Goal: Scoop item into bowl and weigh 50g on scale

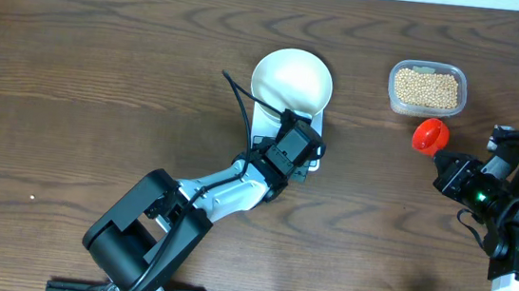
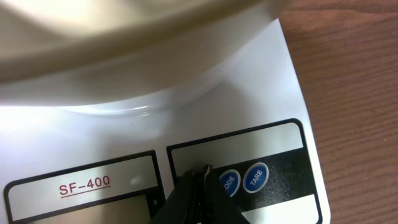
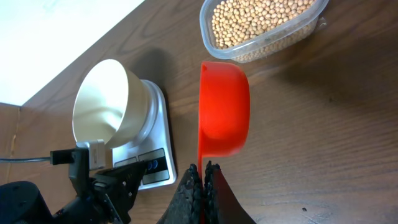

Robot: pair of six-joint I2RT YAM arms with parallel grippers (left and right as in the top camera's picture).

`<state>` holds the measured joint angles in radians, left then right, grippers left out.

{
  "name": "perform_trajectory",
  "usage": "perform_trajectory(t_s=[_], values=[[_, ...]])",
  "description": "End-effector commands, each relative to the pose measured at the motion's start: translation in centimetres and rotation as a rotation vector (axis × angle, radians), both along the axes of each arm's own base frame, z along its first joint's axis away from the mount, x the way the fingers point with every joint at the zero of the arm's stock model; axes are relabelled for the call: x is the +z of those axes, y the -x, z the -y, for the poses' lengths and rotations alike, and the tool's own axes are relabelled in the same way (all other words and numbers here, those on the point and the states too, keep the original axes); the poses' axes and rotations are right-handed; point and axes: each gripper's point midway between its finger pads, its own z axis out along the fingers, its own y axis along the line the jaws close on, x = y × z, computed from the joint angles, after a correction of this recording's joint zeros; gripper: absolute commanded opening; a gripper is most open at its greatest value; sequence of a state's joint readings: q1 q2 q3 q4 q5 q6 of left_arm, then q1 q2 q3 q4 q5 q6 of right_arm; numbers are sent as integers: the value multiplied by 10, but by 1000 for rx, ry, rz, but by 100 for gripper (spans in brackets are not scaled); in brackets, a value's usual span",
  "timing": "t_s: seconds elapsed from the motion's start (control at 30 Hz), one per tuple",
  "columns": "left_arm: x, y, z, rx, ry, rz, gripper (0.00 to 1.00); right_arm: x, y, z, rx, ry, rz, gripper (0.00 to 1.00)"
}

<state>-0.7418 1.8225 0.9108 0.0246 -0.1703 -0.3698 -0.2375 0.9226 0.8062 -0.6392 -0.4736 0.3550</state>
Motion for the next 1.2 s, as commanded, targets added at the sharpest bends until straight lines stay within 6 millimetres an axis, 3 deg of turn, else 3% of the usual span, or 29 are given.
perform_trajectory(t_s=[0.0, 0.4, 0.63, 0.8, 0.93, 1.17], values=[[-54, 27, -38, 36, -162, -121, 7, 7, -2, 3, -2, 16, 19, 1], [-69, 38, -50, 37, -221, -179, 7, 7, -2, 3, -2, 16, 20, 1], [-71, 42, -61, 51, -272, -188, 7, 7, -2, 3, -2, 16, 20, 1], [-63, 38, -57, 52, -255, -170, 7, 7, -2, 3, -2, 16, 20, 1], [-41, 30, -50, 53, -209, -122, 7, 7, -2, 3, -2, 16, 21, 1], [61, 18, -31, 41, -2, 50, 7, 8, -2, 3, -2, 17, 24, 1]])
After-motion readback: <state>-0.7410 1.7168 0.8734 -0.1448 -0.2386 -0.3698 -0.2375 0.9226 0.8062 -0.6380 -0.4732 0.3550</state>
